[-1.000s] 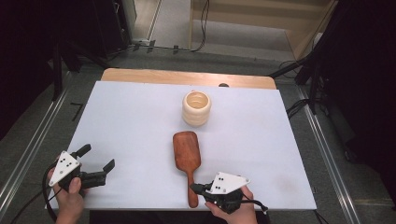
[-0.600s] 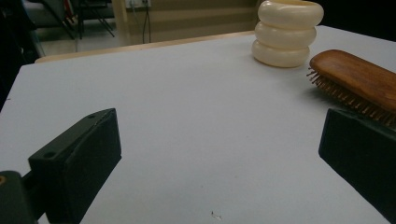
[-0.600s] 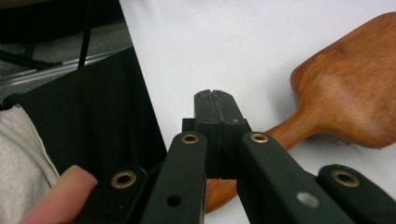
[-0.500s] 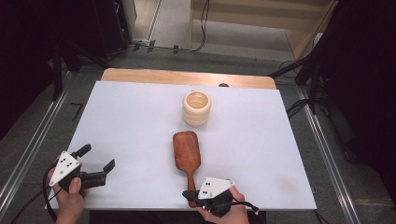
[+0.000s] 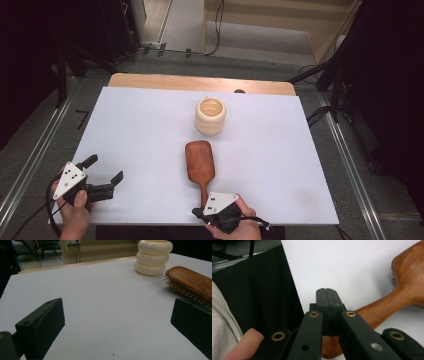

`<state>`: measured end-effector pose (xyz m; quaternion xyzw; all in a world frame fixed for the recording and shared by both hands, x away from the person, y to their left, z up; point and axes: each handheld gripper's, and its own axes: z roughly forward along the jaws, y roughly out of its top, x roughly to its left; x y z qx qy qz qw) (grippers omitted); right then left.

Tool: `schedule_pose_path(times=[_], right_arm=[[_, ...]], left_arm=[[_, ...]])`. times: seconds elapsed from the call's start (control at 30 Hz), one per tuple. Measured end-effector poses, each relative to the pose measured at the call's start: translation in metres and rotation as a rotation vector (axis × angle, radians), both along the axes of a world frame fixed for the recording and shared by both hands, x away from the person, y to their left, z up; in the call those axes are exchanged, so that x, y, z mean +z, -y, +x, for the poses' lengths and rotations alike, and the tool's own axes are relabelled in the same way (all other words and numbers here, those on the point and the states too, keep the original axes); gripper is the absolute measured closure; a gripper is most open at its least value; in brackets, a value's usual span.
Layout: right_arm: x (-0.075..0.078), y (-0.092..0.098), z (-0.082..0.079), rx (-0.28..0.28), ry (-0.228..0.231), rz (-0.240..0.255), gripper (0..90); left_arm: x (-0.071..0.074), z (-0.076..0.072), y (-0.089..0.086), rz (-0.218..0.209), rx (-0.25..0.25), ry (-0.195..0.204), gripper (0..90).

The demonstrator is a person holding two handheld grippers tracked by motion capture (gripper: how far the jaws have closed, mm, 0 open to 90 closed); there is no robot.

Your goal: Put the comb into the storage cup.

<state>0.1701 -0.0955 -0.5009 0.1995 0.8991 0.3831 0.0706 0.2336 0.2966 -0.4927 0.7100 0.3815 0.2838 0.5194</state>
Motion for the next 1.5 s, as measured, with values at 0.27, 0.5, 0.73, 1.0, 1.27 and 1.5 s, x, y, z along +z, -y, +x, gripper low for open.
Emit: schedule_pose_path(times=[0.27, 0.5, 0.73, 1.0, 1.27, 1.5], right_arm=[[-0.005, 0.000, 0.003, -0.014, -0.024, -0.040, 88.5], [-0.005, 0.007, 0.005, -0.030, -0.027, -0.050, 88.5], [-0.006, 0.022, 0.009, -0.067, -0.037, -0.049, 88.4], [-0.007, 0.039, 0.015, -0.112, -0.049, -0.047, 88.4], [-0.008, 0.049, 0.020, -0.148, -0.060, -0.034, 88.4], [-0.009, 0.057, 0.025, -0.172, -0.059, -0.032, 88.4]], left_arm=[[0.000, 0.000, 0.000, -0.001, -0.001, 0.000, 0.0], [0.000, 0.000, 0.000, -0.005, -0.002, 0.001, 0.0], [0.000, 0.000, 0.000, -0.005, -0.002, 0.001, 0.0], [0.000, 0.000, 0.000, -0.008, -0.003, 0.001, 0.0], [0.000, 0.000, -0.001, -0.008, -0.005, 0.000, 0.0], [0.000, 0.000, -0.001, -0.012, -0.006, -0.001, 0.0]])
